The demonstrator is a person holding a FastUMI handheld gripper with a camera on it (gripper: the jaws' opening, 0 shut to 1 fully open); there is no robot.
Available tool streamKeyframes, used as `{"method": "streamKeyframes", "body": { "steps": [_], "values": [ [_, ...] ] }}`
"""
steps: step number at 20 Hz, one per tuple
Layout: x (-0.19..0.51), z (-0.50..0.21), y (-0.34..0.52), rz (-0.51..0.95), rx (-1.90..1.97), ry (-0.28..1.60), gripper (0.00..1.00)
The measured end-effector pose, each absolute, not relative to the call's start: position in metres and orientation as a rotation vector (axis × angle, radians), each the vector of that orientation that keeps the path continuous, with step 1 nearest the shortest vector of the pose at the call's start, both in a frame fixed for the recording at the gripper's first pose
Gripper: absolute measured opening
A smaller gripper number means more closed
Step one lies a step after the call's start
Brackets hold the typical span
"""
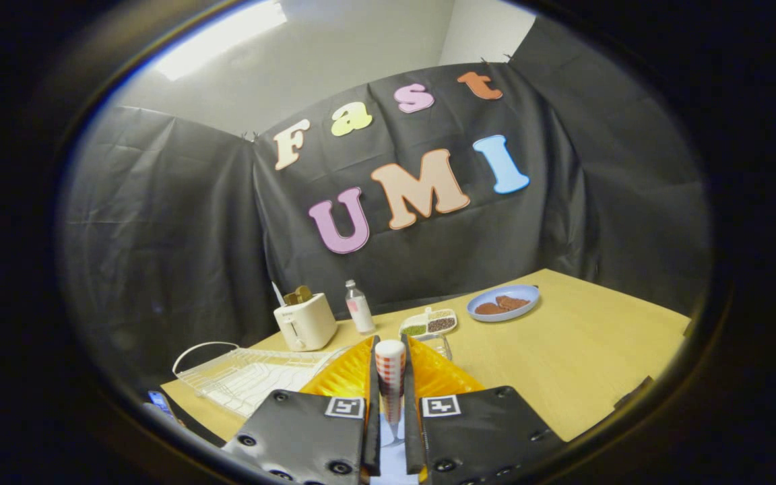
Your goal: Take the plate from the dish rack, then take the spoon from the basket and place it into the plate.
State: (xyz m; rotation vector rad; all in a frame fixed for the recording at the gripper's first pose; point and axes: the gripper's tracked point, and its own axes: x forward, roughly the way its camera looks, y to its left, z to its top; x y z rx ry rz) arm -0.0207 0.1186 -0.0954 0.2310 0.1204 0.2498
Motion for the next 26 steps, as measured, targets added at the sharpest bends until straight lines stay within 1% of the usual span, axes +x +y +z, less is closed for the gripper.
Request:
{"method": "streamKeyframes", "body": {
  "steps": [5, 11, 17, 26],
  "values": [
    [-0.036, -0.12, 0.105, 0.238, 0.196, 0.14, 0.17],
    [-0.062, -0.124, 0.086, 0.221, 0.224, 0.107, 0.17],
    [-0.075, -0.162, 0.072, 0.199, 0.247, 0.21, 0.17],
    [-0.071, -0.196, 0.089, 0.21, 0.163, 0.307, 0.19]
  ]
}}
